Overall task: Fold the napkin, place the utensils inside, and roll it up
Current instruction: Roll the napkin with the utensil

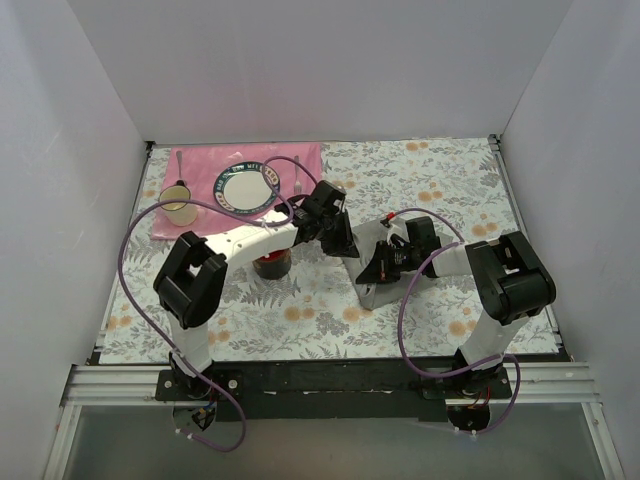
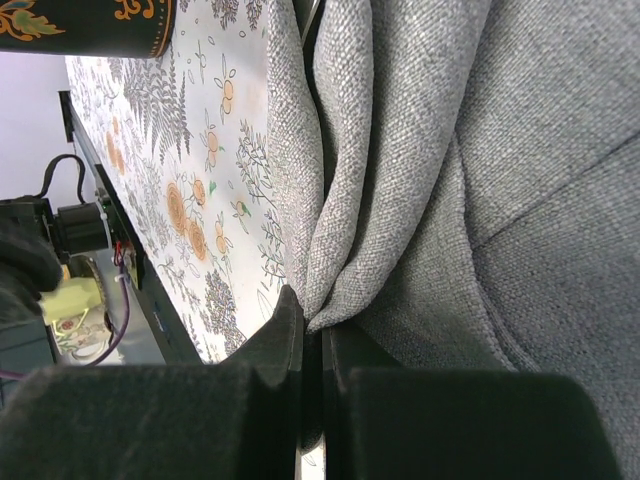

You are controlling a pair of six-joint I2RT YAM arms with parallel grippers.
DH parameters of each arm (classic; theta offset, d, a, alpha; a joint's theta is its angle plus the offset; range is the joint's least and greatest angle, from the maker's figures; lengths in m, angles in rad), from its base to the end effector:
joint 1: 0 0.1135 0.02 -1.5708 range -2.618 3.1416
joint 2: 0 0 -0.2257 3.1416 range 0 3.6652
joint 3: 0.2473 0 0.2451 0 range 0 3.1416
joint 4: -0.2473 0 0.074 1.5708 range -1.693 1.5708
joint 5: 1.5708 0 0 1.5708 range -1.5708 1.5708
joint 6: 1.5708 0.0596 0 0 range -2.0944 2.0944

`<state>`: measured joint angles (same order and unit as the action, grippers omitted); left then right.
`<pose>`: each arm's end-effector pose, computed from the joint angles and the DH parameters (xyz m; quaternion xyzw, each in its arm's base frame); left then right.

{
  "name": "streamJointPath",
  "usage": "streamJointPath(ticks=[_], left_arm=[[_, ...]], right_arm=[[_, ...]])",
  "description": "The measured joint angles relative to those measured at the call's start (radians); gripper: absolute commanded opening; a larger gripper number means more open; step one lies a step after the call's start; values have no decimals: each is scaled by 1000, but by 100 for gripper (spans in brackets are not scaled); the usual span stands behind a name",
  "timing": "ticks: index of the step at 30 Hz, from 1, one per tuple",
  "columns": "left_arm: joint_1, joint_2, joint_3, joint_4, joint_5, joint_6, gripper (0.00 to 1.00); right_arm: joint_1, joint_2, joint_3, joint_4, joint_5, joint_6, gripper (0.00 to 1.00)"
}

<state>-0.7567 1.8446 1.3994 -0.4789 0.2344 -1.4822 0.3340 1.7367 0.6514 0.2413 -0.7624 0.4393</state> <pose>0.2820 -0.2853 0.1773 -0.2994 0.8936 -0.3323 0.0379 0.2690 0.1369 0.0664 -0.0864 0.8734 0.4465 0.1745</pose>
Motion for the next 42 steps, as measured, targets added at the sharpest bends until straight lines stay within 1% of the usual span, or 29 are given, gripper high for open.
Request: streamJointPath(ticks=[7, 18, 23, 26, 29, 30, 33, 34, 35, 36, 38, 39, 42], left_arm=[[0, 78, -7, 74, 52, -21, 0], [0, 161, -6, 151, 43, -24, 0], [0, 207, -13, 188, 34, -16, 0], [0, 213, -33, 219, 32, -15, 0], [0, 213, -47, 248, 31, -13, 0], [0, 213, -51, 256, 31, -13, 0], [0, 219, -53, 270, 33, -11, 0], [0, 222, -53, 275, 36, -11, 0], [0, 225, -54, 282, 40, -11, 0], [0, 225, -57, 291, 43, -10, 0], [0, 225, -68, 309, 48, -11, 0], [1, 225, -72, 317, 53, -11, 0], [3, 225, -81, 333, 65, -11, 0]], right_arm=[[-1, -2, -1, 2, 1, -1, 1], [0, -14, -1, -14, 11, -15, 1], [10, -41, 1, -61, 43, -26, 1], [21, -56, 7, -92, 71, -30, 6], [33, -67, 21, -130, 99, -35, 13], [40, -69, 32, -151, 109, -38, 18], [55, -78, 58, -211, 146, -49, 24], [60, -83, 69, -236, 162, -53, 30], [64, -88, 81, -267, 180, -59, 32], [66, -92, 94, -297, 194, -66, 38], [69, -100, 134, -379, 227, -88, 43], [70, -104, 154, -415, 246, -101, 48], [70, -113, 211, -512, 299, -149, 52]])
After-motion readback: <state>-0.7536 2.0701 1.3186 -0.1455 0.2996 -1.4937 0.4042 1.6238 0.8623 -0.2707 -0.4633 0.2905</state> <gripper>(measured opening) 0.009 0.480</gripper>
